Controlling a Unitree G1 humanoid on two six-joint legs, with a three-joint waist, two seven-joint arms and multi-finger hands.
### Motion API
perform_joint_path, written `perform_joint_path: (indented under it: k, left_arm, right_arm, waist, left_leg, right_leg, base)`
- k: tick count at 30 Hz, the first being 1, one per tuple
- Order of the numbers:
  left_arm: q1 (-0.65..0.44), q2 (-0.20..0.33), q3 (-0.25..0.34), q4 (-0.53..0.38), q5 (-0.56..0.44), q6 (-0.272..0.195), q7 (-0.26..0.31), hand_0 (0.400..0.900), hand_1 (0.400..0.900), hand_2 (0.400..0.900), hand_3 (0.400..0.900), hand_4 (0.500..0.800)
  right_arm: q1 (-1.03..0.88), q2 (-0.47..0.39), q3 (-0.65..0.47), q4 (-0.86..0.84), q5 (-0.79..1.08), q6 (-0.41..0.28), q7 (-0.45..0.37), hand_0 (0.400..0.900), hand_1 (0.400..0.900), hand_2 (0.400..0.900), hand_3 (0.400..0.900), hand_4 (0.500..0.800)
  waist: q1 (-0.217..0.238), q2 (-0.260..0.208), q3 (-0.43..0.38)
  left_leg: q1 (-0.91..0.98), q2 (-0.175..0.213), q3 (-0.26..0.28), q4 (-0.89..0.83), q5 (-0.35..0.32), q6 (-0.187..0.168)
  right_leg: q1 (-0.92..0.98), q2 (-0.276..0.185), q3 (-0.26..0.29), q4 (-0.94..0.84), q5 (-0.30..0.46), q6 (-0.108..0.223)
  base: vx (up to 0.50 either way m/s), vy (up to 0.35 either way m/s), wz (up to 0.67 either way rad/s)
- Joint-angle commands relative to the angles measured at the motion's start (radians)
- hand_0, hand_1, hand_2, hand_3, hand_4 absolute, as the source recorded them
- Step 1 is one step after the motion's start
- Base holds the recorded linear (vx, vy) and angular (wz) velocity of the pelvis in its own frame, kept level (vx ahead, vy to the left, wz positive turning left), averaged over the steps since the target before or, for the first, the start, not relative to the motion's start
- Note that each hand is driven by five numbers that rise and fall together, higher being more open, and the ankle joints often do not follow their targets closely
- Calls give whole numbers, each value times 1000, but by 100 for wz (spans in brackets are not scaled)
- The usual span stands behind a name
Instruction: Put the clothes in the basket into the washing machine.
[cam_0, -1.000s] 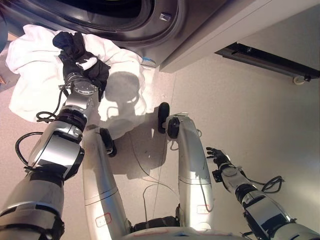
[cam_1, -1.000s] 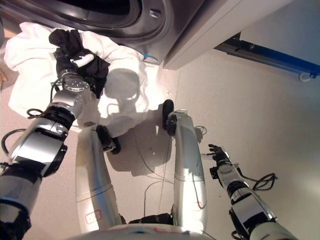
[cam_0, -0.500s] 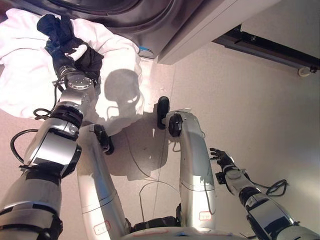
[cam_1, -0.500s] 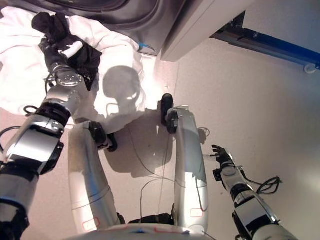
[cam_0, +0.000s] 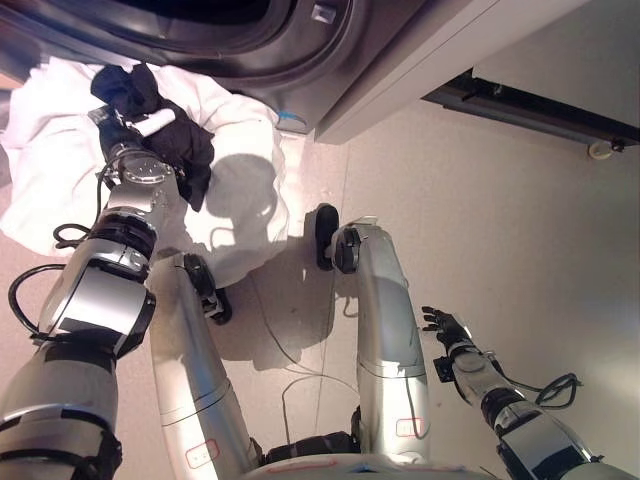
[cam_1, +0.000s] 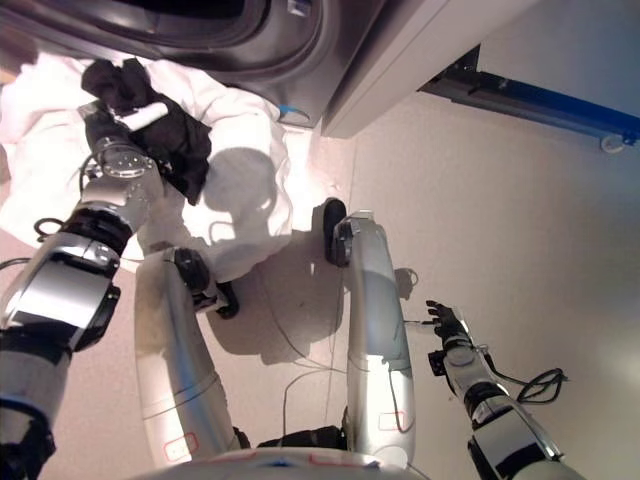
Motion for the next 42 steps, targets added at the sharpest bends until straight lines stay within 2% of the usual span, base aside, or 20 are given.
perform_joint_path:
  k: [1, 10, 14, 16, 22, 25, 33, 38, 42]
  left_arm:
    - [-18, -22, -14, -46, 4, -62, -3, 400, 400, 400, 400, 500]
    - [92, -74, 43, -49, -56, -112, -55, 400, 400, 400, 400, 500]
    - [130, -112, 75, -103, -170, -190, -118, 400, 400, 400, 400, 500]
    - [135, -124, 78, -157, -198, -213, -113, 400, 400, 400, 400, 500]
    - [117, -123, 67, -275, -219, -236, -86, 400, 400, 400, 400, 500]
    - [102, -111, 60, -320, -199, -225, -61, 400, 400, 400, 400, 500]
    - [36, -57, 39, -368, -179, -187, -23, 400, 400, 400, 400, 500]
    - [-17, -14, 21, -364, -147, -150, -7, 400, 400, 400, 400, 500]
    - [-82, 26, -15, -344, -130, -122, 21, 400, 400, 400, 400, 500]
  right_arm:
    - [139, -65, -22, 8, -34, 22, -28, 900, 900, 900, 900, 800]
    - [144, -59, -29, 12, -81, 33, -24, 900, 900, 900, 900, 800]
    - [133, -57, -32, 13, -92, 41, -28, 900, 900, 900, 900, 800]
    - [126, -60, -35, 11, -96, 49, -32, 900, 900, 900, 900, 800]
    - [118, -72, -51, 25, -103, 54, -25, 900, 900, 900, 900, 800]
    - [123, -82, -52, 27, -107, 62, -23, 900, 900, 900, 900, 800]
    - [149, -109, -64, 51, -115, 64, -9, 900, 900, 900, 900, 800]
    - [168, -125, -75, 66, -119, 68, 4, 900, 900, 900, 900, 800]
    - [186, -135, -82, 82, -123, 58, 14, 900, 900, 900, 900, 800]
  waist:
    - [-8, 5, -15]
    - [-2, 26, -15]
    - [3, 39, -15]
    - [5, 49, -15]
    - [5, 76, -26]
    - [1, 90, -42]
    - [-19, 106, -77]
    - [-32, 108, -93]
    - [-50, 110, -107]
  left_leg:
    - [62, 34, -68, -96, 0, 70]
    - [188, 29, -43, -191, 59, 48]
    - [256, 18, -34, -257, 91, 34]
    - [283, 12, -27, -288, 100, 31]
    - [355, -4, -3, -356, 113, 27]
    - [388, -11, 10, -386, 113, 26]
    - [462, -11, 36, -452, 116, 18]
    - [502, -5, 52, -507, 126, 12]
    - [535, 1, 69, -553, 136, 5]
  right_leg:
    - [155, -38, 22, -47, -94, -1]
    - [274, -29, 20, -114, -82, 3]
    - [335, -28, 22, -165, -70, 6]
    - [361, -30, 24, -189, -63, 8]
    - [425, -45, 19, -241, -48, 14]
    - [453, -55, 15, -268, -41, 17]
    - [519, -75, 5, -336, -25, 19]
    - [553, -80, 3, -388, -9, 21]
    - [582, -78, 3, -435, 5, 24]
  base:
    - [70, 21, -1]
    - [59, 37, 0]
    - [46, 38, 2]
    - [25, 42, 5]
    - [33, 27, 10]
    - [64, 43, 7]
    - [56, 23, 1]
    - [33, 4, -3]
    - [54, -9, -7]
